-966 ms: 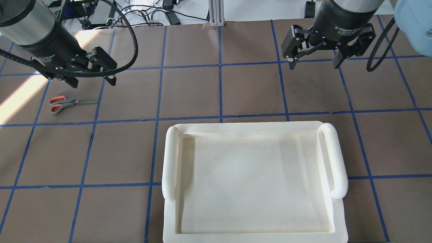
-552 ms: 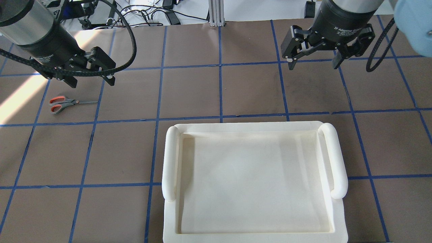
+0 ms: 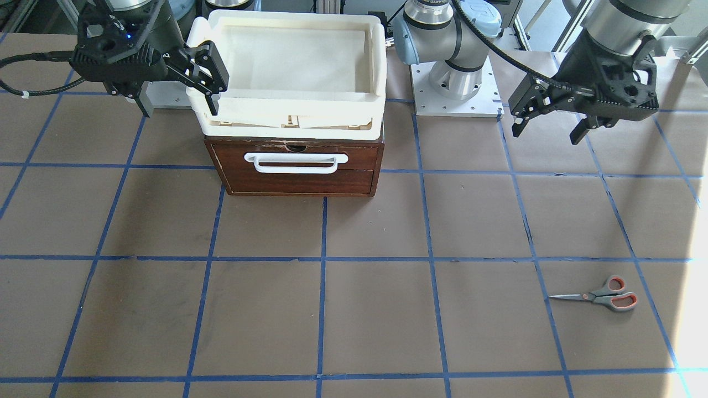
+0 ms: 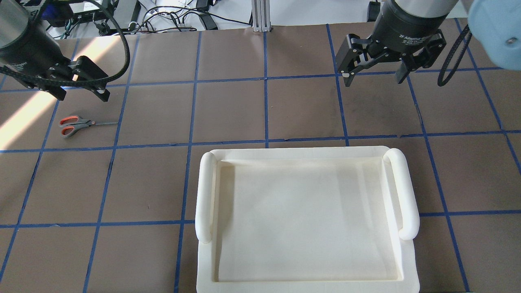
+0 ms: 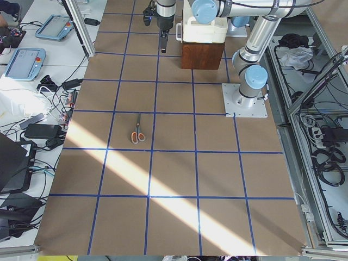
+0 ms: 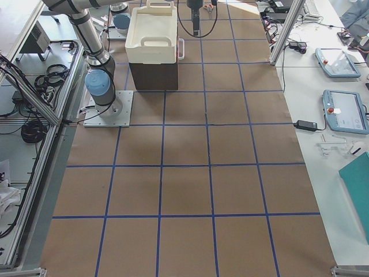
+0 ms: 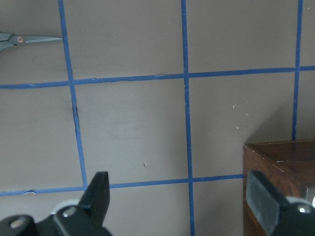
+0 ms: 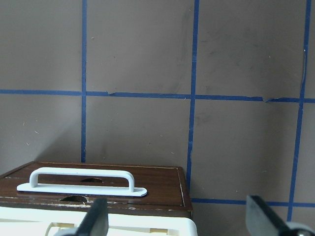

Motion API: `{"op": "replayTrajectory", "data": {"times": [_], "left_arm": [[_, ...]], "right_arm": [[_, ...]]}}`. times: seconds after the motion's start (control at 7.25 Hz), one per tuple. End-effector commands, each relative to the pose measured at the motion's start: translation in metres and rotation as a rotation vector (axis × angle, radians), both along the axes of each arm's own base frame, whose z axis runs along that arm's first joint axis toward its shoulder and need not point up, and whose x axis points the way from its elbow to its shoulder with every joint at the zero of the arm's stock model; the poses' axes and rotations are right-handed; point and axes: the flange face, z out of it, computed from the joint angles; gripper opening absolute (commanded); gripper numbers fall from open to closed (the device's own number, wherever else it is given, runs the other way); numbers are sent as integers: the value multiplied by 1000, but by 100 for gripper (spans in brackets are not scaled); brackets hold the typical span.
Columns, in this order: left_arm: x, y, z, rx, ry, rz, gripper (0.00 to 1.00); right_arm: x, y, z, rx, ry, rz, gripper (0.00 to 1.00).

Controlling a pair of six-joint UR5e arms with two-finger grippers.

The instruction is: Place scissors in drawer with both arms

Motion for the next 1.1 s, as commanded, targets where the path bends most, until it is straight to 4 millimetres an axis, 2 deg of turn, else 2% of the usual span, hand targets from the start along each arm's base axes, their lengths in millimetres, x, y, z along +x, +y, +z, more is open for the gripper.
{"op": "replayTrajectory", "data": {"times": [0.0,0.28,0.55,0.69,0.83,0.97], "left_arm": [[42,-12,-13,15,-18,-228,100],[80,-25,-33,70,-96,-380,100],[105,-47,-56,52,-130,-730,100],[122,-53,-77,86,-110,-854,100],[153,-55,-94,102,-76,-941,100],[178,-60,-111,109,-61,-1060,100]], "right_arm": [[12,-11,-16,16,8,211,100],[40,-20,-29,-12,12,487,100],[49,-26,-57,58,-16,761,100],[52,-31,-70,91,-24,862,100],[65,-38,-86,114,-18,1079,100],[78,-37,-99,135,-34,1220,100]]}}
